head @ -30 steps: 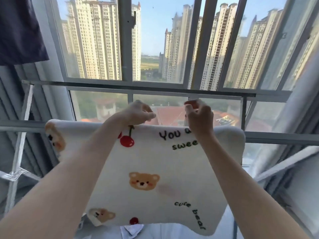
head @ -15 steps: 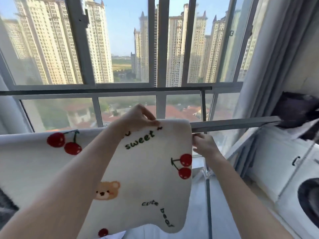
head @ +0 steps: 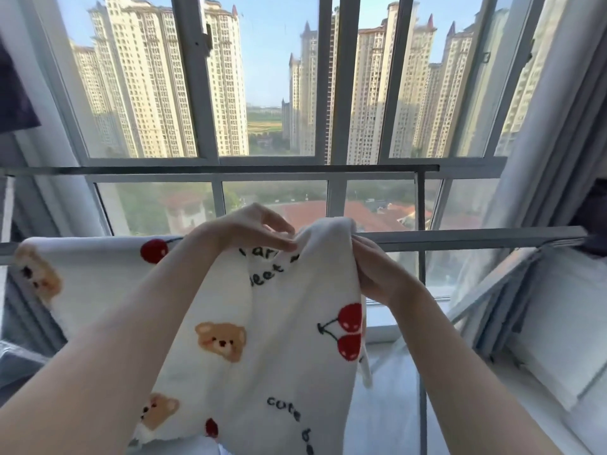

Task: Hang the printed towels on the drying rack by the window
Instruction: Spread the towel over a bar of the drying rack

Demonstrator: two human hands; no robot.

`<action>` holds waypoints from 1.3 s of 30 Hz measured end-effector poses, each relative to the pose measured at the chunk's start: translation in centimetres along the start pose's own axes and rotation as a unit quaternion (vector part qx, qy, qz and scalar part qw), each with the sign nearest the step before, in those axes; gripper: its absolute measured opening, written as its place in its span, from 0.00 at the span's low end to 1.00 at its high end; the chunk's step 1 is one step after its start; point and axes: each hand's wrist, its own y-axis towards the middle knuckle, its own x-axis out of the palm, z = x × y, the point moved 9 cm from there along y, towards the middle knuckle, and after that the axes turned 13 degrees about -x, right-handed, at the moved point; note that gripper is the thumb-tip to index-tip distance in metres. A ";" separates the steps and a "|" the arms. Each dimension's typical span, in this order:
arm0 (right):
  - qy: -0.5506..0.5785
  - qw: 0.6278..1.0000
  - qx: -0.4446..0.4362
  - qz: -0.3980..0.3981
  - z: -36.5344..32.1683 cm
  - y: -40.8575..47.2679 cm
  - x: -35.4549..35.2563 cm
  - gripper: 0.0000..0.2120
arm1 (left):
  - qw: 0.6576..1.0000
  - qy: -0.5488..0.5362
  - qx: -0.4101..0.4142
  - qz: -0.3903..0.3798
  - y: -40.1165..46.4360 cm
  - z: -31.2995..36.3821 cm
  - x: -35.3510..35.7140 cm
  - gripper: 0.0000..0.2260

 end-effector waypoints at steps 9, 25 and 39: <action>-0.041 0.894 -0.076 0.440 -7.2 -3.4 -11.6 0.06 | 0.992 -0.067 -0.013 0.103 -0.3 -2.8 -2.4 0.03; -0.374 0.891 0.066 0.247 -4.1 -8.3 -16.2 0.12 | 0.994 -0.020 0.022 0.105 1.6 3.4 1.5 0.02; -0.410 0.844 -0.080 0.336 -6.3 -7.4 -16.7 0.16 | 0.989 0.004 0.055 0.137 1.7 5.1 3.1 0.13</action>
